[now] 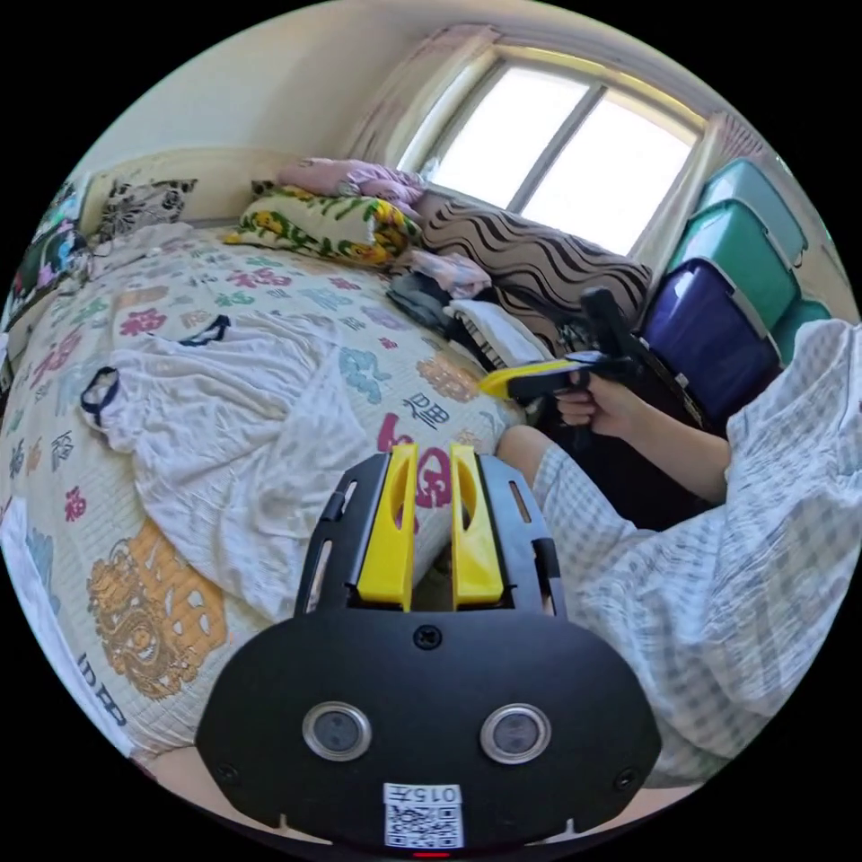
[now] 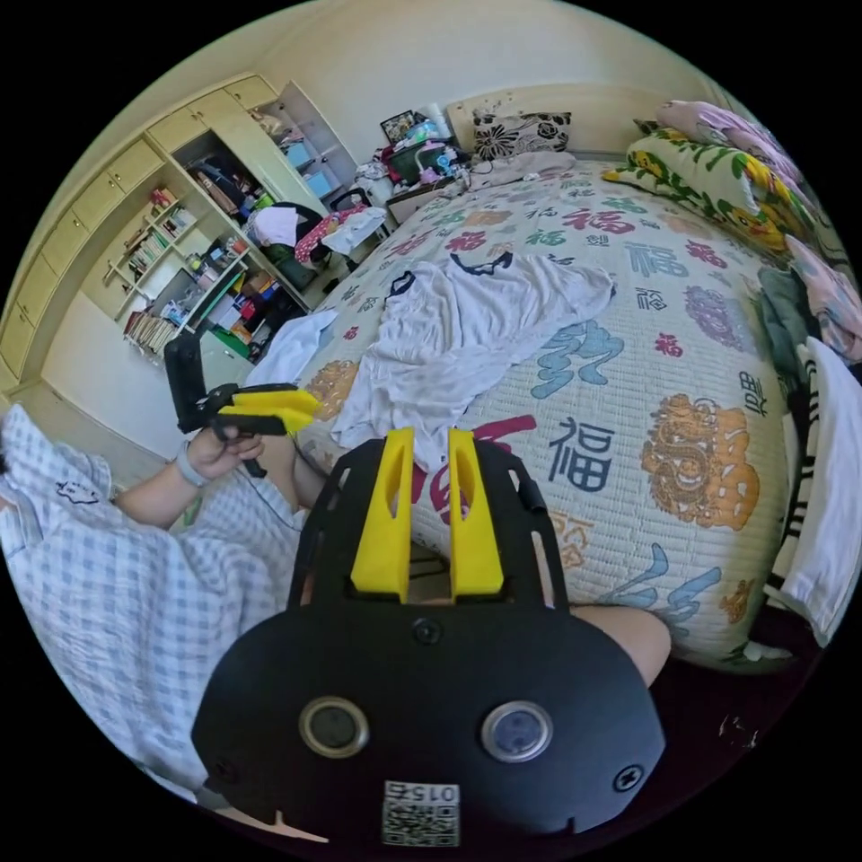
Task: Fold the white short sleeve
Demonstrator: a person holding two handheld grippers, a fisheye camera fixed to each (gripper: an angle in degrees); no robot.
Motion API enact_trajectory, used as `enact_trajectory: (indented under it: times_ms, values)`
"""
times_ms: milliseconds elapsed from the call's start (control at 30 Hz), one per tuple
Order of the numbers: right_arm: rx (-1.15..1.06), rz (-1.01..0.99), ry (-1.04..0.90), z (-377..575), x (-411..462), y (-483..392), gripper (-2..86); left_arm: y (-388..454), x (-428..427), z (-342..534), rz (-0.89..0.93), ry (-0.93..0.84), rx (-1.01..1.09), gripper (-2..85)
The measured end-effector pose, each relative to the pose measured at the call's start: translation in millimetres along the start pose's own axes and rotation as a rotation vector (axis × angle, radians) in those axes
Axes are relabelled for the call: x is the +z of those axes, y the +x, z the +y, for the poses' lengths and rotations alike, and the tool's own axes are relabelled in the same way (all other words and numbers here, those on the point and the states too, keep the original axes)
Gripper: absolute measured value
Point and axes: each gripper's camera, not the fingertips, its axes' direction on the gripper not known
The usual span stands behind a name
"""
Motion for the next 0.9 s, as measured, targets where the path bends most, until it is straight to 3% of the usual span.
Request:
enact_trajectory:
  times_ms: [100,167,233,333,500,733,900]
  values:
    - [-0.080,0.011,-0.042,-17,30,-9,7.2,-15,-8,18,0.027,0.020,-0.093,6.1]
    - [-0.149,0.057,-0.086,-31,52,-19,7.7,-33,-21,34,-0.048,0.027,-0.215,6.3]
    - [-0.248,0.092,-0.136,-50,86,-35,8.2,-61,-37,55,-0.224,-0.073,-0.377,7.2]
    - [-0.351,0.132,-0.265,-73,142,-51,7.9,-82,-56,70,-0.359,-0.093,-0.470,7.9]
    - [-0.396,0.151,-0.470,-87,199,-39,0.0,-118,-46,85,-0.427,-0.215,-0.565,7.7]
    - [-0.060,0.166,-0.212,-50,80,51,-0.6,-157,-23,91,-0.387,-0.343,-0.564,4.7]
    - [-0.104,0.165,-0.194,-26,53,61,3.2,-168,-42,106,-0.358,-0.280,-0.601,0.7]
